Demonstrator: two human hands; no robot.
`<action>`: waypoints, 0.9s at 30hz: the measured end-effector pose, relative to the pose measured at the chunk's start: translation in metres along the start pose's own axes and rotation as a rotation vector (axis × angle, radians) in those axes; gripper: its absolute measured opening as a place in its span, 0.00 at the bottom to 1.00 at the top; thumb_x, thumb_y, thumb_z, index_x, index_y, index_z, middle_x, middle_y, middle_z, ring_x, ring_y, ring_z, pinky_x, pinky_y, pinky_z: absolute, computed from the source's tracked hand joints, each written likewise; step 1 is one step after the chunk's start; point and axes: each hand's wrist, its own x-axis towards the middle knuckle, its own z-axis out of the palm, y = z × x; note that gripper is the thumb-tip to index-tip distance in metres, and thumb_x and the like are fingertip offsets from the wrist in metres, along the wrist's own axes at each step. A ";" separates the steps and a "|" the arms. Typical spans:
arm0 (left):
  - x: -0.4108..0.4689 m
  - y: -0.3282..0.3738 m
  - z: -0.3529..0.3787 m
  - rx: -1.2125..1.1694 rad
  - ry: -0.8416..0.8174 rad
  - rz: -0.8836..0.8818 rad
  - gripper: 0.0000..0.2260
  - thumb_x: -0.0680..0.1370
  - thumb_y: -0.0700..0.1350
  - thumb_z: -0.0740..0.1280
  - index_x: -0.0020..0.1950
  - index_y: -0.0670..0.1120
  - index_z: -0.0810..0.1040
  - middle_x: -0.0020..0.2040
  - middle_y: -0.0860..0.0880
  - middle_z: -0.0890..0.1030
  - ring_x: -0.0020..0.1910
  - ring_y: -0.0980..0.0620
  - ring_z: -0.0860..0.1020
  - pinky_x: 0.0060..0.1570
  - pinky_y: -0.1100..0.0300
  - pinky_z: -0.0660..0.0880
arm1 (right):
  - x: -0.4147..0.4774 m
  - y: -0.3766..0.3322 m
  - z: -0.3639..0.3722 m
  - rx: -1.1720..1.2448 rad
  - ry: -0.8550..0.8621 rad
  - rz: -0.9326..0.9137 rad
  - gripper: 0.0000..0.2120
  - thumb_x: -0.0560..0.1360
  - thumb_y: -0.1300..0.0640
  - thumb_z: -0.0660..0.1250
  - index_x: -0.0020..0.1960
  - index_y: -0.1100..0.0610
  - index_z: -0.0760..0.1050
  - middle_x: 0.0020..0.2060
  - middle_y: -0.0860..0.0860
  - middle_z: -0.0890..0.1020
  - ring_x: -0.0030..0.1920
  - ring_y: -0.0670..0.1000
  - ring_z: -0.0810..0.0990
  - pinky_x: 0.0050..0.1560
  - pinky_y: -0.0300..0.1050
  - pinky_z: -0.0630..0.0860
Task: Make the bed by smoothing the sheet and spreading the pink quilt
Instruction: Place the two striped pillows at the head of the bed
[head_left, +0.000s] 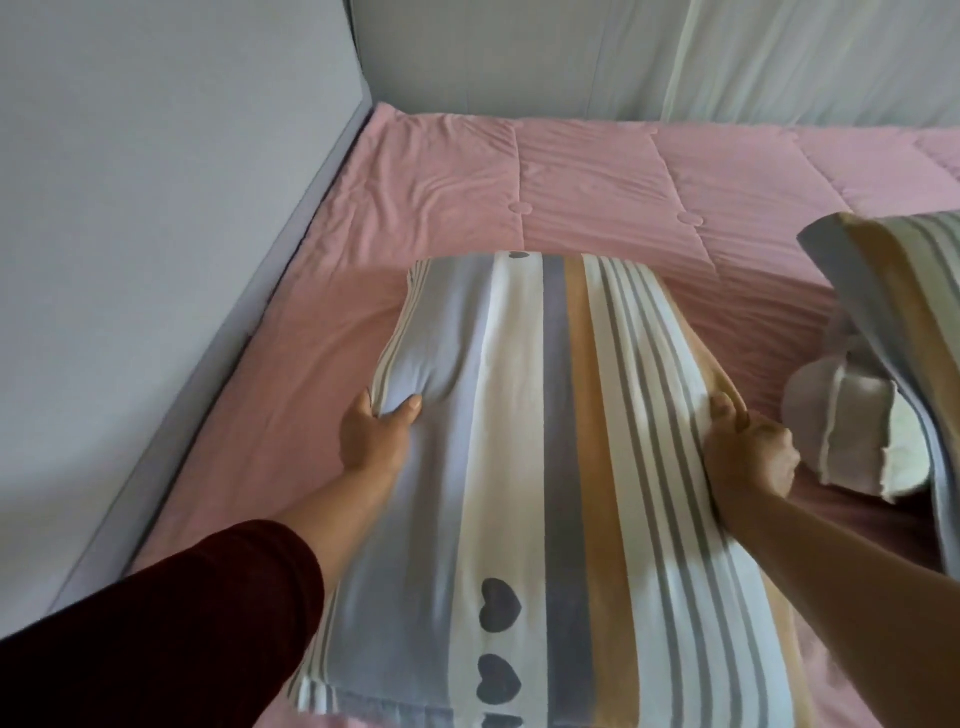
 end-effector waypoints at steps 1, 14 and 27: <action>0.011 0.006 -0.011 -0.013 0.007 0.020 0.31 0.75 0.51 0.70 0.72 0.39 0.66 0.71 0.41 0.69 0.70 0.43 0.68 0.68 0.52 0.65 | -0.005 -0.014 0.006 0.018 0.000 -0.003 0.27 0.79 0.44 0.58 0.58 0.68 0.76 0.56 0.68 0.78 0.59 0.67 0.74 0.60 0.57 0.70; 0.159 0.029 -0.082 0.004 0.067 0.048 0.29 0.78 0.53 0.64 0.76 0.46 0.59 0.74 0.44 0.66 0.72 0.43 0.66 0.70 0.51 0.63 | -0.017 -0.140 0.112 0.110 0.018 -0.084 0.23 0.80 0.44 0.57 0.54 0.63 0.79 0.52 0.65 0.80 0.54 0.65 0.77 0.53 0.53 0.71; 0.370 0.157 -0.032 0.706 -0.159 0.387 0.40 0.77 0.62 0.61 0.78 0.48 0.42 0.79 0.45 0.48 0.77 0.42 0.50 0.74 0.45 0.52 | 0.098 -0.320 0.290 -0.136 -0.540 -0.448 0.58 0.61 0.28 0.71 0.78 0.57 0.50 0.76 0.61 0.57 0.75 0.60 0.58 0.73 0.54 0.59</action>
